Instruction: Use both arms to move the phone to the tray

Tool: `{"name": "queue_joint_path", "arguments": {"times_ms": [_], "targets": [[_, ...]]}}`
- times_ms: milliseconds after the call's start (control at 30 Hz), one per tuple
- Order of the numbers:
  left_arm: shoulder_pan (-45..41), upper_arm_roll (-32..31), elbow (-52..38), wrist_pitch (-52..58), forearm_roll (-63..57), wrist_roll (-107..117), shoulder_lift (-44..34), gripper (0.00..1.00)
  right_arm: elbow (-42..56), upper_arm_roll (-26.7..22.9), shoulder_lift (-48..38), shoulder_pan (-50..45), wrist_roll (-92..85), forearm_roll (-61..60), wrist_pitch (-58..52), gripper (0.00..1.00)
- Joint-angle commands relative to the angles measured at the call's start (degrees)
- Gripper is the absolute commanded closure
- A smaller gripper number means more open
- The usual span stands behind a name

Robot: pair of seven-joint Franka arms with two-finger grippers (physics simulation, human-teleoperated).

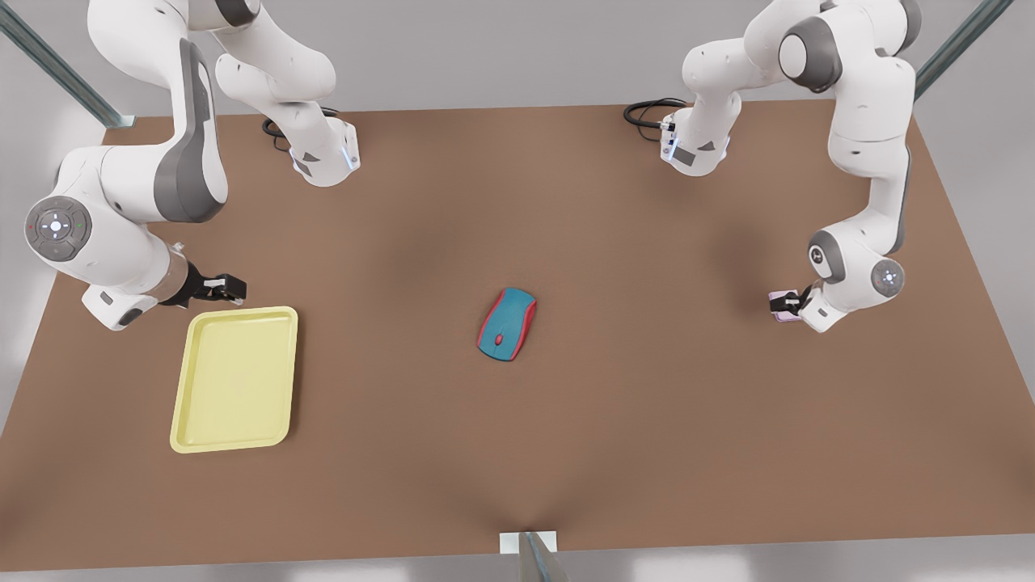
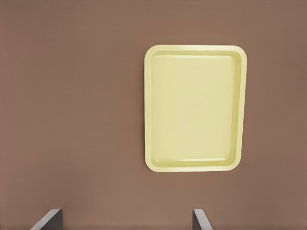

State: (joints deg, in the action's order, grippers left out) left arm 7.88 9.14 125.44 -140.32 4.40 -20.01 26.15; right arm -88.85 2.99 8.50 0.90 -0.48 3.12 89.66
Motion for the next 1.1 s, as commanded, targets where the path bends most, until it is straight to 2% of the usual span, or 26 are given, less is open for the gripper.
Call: {"name": "queue_joint_path", "arguments": {"times_ms": [0, 100, 133, 167, 300, 533, 633, 933, 1067], "targets": [[-0.06, 0.0, -0.02, -0.3, -0.09, 3.67, 0.22, 0.0, -0.01, -0.01, -0.06, 0.07, -0.05, -0.05, -0.02, 0.0], [-0.06, 0.0, -0.11, -0.3, -0.09, 4.72, 0.22, 0.02, -0.1, -0.01, -0.06, 0.07, -0.13, -0.05, -0.1, 0.0], [-0.06, 0.0, -0.11, -0.21, -0.09, 4.99, 0.22, 0.19, -0.1, -0.01, -0.06, 0.07, -0.13, -0.05, -0.1, 0.0], [-0.06, 0.0, -0.11, -0.22, -0.09, 4.99, 0.3, 0.2, -0.1, -0.01, -0.06, 0.07, -0.13, -0.05, -0.1, 0.0], [-0.06, 0.0, -0.11, -0.13, -0.09, 7.27, 0.22, 0.16, -0.1, -0.01, -0.06, 0.07, -0.13, -0.05, -0.1, 0.0], [-0.15, 0.0, -0.55, -0.57, 0.0, 11.14, 1.71, 0.16, -0.01, -0.01, -0.06, 0.07, -0.13, -0.05, -0.45, 0.0], [-0.23, 0.0, -0.64, -0.57, 0.0, 11.31, 1.62, 0.21, -0.01, -0.01, -0.06, 0.07, -0.13, -0.05, -0.45, 0.0], [-0.59, 0.0, -0.9, -0.3, -0.09, 12.89, 1.01, 0.21, -0.01, -0.01, -0.06, 0.07, -0.13, -0.14, -0.45, 0.0], [-5.15, -0.08, -1.25, 1.37, -0.18, 21.24, -0.49, 0.21, -0.01, -0.01, -0.06, 0.15, -0.13, -0.4, -0.45, 0.0]]}}
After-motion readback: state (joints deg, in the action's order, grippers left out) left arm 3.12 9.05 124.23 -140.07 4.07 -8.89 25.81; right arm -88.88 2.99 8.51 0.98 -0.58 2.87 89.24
